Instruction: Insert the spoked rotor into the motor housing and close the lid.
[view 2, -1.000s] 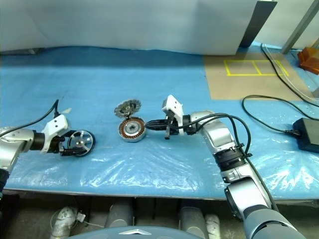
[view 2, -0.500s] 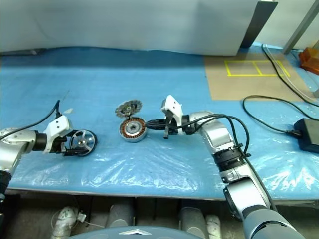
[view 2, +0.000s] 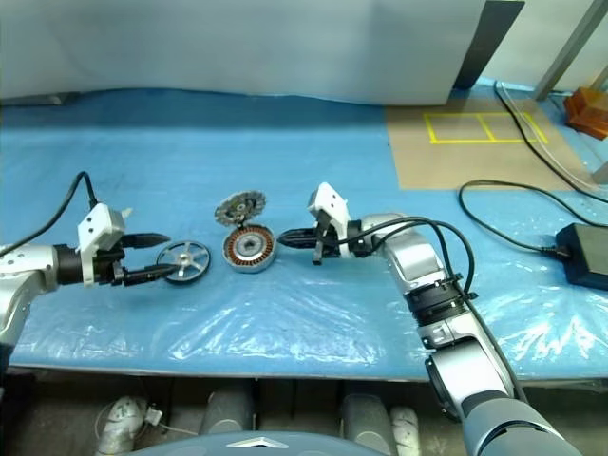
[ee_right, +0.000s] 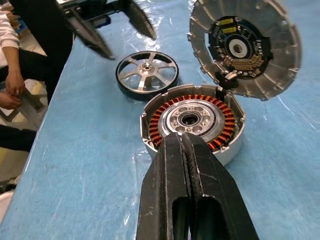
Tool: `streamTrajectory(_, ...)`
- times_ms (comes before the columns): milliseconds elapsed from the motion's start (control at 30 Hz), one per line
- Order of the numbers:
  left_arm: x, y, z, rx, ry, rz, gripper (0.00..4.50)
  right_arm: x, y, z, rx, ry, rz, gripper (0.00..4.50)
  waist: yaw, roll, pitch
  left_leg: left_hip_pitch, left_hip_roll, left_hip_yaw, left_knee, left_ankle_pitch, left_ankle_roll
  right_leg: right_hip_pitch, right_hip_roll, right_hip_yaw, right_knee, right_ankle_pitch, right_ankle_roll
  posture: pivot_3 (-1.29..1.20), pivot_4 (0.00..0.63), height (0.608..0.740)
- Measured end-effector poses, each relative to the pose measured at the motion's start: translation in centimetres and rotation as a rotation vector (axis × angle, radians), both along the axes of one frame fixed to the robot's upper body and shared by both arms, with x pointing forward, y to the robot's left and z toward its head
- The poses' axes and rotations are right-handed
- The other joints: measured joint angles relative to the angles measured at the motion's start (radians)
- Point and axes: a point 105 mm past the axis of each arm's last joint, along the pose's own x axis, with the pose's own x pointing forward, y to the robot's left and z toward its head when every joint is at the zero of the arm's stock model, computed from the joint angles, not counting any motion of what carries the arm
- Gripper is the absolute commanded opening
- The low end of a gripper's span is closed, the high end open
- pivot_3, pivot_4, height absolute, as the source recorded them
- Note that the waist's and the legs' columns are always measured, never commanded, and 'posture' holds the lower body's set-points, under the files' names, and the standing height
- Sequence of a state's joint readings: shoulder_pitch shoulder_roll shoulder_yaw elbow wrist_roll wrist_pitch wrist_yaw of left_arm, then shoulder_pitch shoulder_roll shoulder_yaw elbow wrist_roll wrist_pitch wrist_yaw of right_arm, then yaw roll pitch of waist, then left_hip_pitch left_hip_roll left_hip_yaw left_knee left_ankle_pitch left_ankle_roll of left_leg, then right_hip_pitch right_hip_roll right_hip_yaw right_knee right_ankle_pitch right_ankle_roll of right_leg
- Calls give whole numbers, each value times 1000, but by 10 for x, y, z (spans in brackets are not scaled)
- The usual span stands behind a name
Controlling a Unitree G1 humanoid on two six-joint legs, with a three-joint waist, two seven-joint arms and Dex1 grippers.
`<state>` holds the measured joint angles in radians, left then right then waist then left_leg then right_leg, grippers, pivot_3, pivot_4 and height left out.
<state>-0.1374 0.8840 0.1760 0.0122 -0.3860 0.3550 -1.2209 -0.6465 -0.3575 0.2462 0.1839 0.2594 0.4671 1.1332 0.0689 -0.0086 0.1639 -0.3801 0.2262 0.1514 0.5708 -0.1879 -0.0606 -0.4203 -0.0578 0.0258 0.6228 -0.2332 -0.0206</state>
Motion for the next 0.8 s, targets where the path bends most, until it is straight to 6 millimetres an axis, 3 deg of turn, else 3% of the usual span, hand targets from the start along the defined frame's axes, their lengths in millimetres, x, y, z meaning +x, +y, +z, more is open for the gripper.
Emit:
streamTrajectory(233, 0, 3, -1, 39, -8, 26, 3741, 9, -20, -3, -21, 15, -69, 0, 1, 0, 0, 0, 0, 0, 2, 0, 0, 0, 0, 0, 1, -2, -3, 0, 150, 740)
streamTrajectory(500, 23, 3, 33, 29, -101, 36, 3741, 10, -16, -4, -10, 8, -74, 0, 2, 0, 0, 0, 0, 0, 3, 0, 0, 0, 0, 1, 1, 0, 0, 0, 150, 740)
streamTrajectory(700, 21, 5, 2, 124, -15, 3, 3741, 10, -16, -5, -14, 7, -79, 0, 1, 0, 0, 0, 0, 0, 1, 0, 0, 0, 0, 0, 1, 0, 0, 0, 150, 740)
streamTrajectory(800, 20, 3, -1, 140, -11, -18, 3741, 10, -16, -6, -14, 9, -81, 0, 2, 0, 0, 0, 0, 0, 2, 0, 0, 0, 0, 0, 1, 0, 0, 0, 150, 740)
